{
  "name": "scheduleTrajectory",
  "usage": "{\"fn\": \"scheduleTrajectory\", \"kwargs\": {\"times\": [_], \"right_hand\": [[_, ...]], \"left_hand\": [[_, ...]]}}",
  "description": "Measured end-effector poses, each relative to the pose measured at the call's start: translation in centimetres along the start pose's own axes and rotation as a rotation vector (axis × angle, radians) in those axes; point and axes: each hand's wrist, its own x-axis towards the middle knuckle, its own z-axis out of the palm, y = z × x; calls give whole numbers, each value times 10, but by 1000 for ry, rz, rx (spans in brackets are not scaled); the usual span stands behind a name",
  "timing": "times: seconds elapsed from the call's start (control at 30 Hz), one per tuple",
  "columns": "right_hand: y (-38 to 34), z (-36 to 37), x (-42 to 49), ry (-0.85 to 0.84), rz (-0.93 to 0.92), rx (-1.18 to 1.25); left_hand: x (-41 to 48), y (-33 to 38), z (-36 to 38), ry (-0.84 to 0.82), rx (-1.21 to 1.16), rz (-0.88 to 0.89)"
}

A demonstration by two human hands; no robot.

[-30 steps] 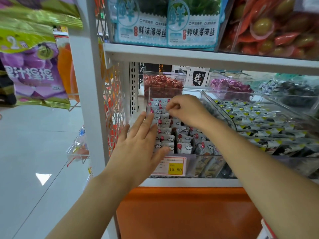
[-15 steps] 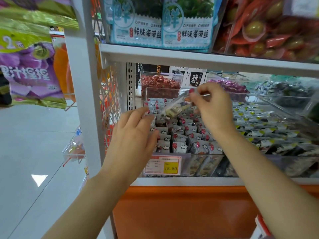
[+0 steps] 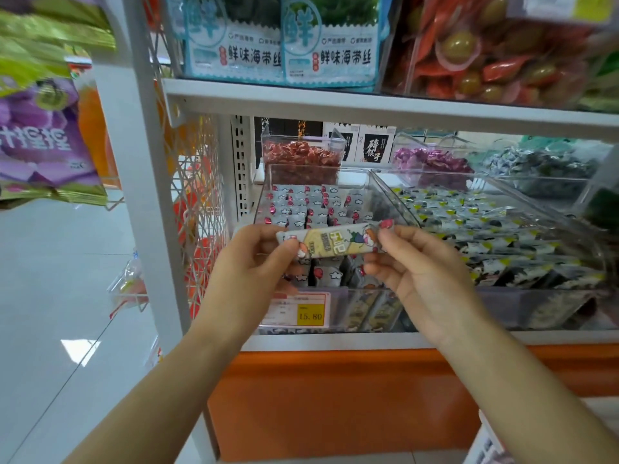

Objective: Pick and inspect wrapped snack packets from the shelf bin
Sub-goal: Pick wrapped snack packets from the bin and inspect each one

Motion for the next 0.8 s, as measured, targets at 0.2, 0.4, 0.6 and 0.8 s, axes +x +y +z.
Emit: {"fn": "scheduleTrajectory", "kwargs": {"times": [0.2, 0.4, 0.6, 0.8], "right_hand": [[-1, -5, -3, 4, 131, 34], [-2, -6, -3, -19, 218, 155], [-2, -4, 1, -60, 313, 339], [-2, -4, 2, -71, 330, 425]], "left_hand": [[3, 0, -1, 15, -180, -115], [4, 1, -6, -96, -538, -243], [8, 1, -9, -105, -682, -284], [7, 1, -8, -126, -724, -257]]}}
